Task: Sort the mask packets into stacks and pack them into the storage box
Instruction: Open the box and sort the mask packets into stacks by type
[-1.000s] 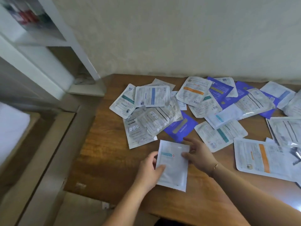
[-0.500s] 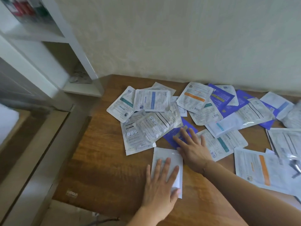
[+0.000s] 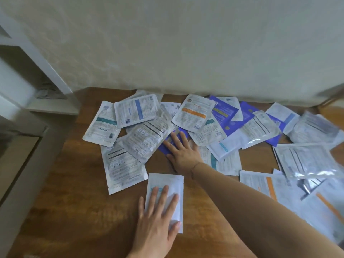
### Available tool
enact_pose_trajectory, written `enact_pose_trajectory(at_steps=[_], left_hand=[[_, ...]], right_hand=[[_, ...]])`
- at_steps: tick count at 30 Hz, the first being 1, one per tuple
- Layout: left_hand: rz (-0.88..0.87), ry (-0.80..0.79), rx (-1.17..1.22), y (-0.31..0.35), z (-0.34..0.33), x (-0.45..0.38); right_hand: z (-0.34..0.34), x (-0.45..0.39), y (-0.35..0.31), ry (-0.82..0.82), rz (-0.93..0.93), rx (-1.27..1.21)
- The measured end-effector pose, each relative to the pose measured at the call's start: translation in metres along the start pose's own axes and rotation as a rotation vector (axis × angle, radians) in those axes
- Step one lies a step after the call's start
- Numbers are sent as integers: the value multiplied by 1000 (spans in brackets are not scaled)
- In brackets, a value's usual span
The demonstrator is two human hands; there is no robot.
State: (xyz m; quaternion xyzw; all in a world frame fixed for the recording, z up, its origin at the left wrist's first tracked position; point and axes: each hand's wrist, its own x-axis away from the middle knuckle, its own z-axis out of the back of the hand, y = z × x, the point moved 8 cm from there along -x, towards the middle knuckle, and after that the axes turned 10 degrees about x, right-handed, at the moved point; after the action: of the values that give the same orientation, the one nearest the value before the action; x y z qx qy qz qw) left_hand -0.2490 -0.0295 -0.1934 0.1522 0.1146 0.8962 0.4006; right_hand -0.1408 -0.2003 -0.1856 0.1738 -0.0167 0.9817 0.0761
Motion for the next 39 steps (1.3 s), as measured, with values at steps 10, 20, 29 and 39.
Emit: enact_pose_trajectory(at_steps=[10,20,29,39], left_hand=[[-69,173,541,65,45,-65],[1045,244,1918,99,15,-143],[819,237,1425,118,27,-165],[725,249,1579,139,13,-177]], right_hand=[[44,118,175,594,-483,-477],[3,53,287,28,-735,-714],[5,71,280,-70,-647,-860],[-33,230,226,18,-690,-1504]])
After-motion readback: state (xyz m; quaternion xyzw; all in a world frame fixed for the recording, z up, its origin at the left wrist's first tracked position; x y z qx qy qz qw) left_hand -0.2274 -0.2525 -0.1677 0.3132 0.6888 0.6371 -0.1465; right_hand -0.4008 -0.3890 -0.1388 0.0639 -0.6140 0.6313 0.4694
